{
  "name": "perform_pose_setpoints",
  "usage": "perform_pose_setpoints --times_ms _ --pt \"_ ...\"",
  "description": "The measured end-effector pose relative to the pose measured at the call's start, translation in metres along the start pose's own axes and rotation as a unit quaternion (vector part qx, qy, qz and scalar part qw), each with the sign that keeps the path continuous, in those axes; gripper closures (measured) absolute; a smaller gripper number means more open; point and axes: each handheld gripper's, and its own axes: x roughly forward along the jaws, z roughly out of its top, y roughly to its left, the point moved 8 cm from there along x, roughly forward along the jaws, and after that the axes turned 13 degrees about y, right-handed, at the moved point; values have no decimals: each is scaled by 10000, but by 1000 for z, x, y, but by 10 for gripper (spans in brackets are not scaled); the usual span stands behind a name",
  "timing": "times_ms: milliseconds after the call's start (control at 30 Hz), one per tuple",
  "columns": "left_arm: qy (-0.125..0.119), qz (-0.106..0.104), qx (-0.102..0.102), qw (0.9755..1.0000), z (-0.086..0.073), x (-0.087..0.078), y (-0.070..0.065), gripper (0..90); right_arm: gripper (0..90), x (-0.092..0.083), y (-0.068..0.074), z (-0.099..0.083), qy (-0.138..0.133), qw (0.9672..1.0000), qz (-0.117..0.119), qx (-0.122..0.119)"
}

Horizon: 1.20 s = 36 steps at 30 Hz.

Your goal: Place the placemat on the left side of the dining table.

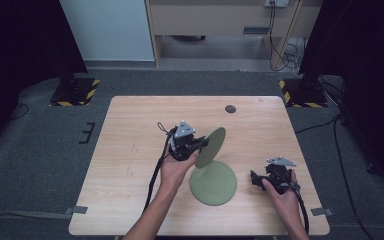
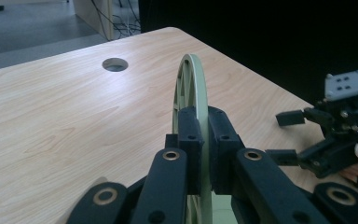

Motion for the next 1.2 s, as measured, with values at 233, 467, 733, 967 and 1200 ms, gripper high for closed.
perform_pose_setpoints --times_ms 233,467,733,967,1200 --pt "-67 131 -63 9999 4 -7 9 856 50 1 -1 1 -12 10000 -49 24" --pt "-119 272 -136 9995 9 -16 21 855 49 1 0 0 -11 10000 -55 -31" --pt "-62 502 -172 9986 7 -22 36 856 49 1 1 0 19 10000 -47 -31" --pt "-78 605 -281 9977 2 -27 48 856 48 2 2 -1 32 10000 -39 -50" --pt "-101 722 -385 9966 -2 -36 61 855 46 3 3 -1 51 10000 -16 -70"
